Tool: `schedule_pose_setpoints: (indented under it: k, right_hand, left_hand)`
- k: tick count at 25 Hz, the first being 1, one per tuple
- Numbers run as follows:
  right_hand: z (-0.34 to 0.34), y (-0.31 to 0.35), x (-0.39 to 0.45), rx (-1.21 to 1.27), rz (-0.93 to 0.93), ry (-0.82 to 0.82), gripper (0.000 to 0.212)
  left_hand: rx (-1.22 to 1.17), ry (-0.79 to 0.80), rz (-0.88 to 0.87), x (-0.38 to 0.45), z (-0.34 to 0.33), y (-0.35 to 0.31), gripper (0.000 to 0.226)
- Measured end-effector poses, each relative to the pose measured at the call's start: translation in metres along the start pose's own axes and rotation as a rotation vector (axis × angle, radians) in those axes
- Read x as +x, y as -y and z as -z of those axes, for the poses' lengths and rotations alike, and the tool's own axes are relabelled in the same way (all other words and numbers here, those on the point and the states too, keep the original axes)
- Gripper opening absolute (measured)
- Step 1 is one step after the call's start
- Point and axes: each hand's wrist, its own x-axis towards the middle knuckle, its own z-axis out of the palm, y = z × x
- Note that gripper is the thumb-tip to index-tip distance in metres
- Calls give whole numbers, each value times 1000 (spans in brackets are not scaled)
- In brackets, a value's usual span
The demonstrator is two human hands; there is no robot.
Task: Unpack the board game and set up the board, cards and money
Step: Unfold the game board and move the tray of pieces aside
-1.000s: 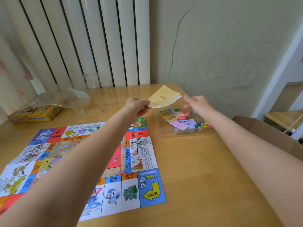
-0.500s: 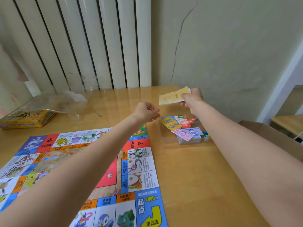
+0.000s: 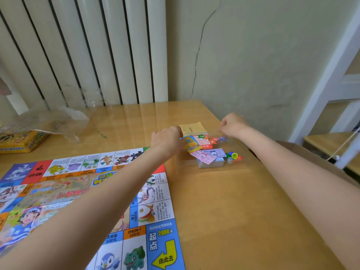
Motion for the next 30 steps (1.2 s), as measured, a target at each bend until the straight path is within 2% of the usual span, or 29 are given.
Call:
schedule_pose_setpoints:
  k: [2, 4, 7, 9, 14, 18, 24, 28, 30]
  right_hand:
    - [-4, 2, -7, 30, 72, -4, 23]
    - [-13, 10, -14, 51, 255, 64, 22]
    - [-29, 11, -18, -28, 456, 148, 37]
    - [-30, 2, -17, 2, 455, 120, 44]
    - [-14, -18, -15, -18, 404, 92, 44]
    - [-7, -18, -20, 87, 389, 111, 19]
    - [-13, -19, -17, 198, 330, 106, 12]
    - [-7, -25, -14, 93, 244, -41, 16]
    - [-3, -23, -16, 139, 245, -95, 16]
  left_hand:
    - [25, 9, 16, 0, -2, -3, 32]
    - [59, 13, 47, 1, -5, -9, 38]
    - [109, 13, 48, 2, -8, -16, 41]
    - [98, 37, 37, 4, -10, -18, 42]
    - [62, 44, 34, 8, -11, -23, 42]
    - [56, 50, 37, 9, -10, -24, 42]
    - [1, 77, 40, 8, -11, -21, 39]
    - [-136, 58, 64, 13, -14, -20, 30]
    - [-189, 10, 79, 16, -16, -19, 28]
